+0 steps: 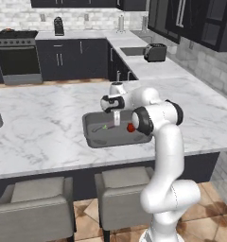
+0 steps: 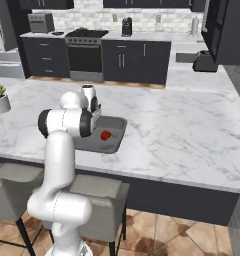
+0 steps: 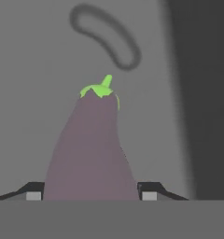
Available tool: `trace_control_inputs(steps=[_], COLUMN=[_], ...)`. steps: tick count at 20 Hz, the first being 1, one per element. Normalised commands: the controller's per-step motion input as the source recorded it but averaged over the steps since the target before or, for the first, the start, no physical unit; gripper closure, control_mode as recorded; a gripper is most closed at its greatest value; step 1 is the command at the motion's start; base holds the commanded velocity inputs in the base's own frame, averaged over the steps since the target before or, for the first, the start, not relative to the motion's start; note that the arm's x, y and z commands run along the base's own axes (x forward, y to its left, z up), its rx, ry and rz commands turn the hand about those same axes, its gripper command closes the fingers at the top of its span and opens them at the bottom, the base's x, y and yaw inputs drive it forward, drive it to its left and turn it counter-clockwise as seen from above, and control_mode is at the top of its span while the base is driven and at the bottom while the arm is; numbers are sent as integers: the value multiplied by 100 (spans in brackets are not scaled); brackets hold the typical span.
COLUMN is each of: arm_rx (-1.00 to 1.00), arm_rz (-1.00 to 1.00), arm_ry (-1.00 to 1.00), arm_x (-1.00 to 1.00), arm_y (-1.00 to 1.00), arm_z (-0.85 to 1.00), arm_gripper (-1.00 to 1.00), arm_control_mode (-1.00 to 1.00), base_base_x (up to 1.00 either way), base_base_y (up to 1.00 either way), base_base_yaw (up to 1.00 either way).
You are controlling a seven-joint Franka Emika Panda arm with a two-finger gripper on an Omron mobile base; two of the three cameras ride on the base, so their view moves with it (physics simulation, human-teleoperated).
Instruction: Place the cold items (eggplant and bell pepper) from the fridge in one tupperware on the dining counter. Place the warm items (hot dog and kebab skewer) in the stove area in another tupperware.
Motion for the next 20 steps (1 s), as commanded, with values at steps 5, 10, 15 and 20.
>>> trace_control_inputs(steps=[5,10,15,20], arm_rx=[0,0,0,0], arm_rz=[5,0,0,0], arm_ry=[-2,-9,-12,-23], arm_x=[5,-22,-26,-57], arm_y=[1,0,0,0], arm_z=[-32,0,21,48], arm_gripper=[-100,-100,-100,-100], arm_control_mode=[-100,-100,-100,-100], base_base_x=[0,0,0,0], base_base_y=[0,0,0,0], base_base_yaw=[0,0,0,0])
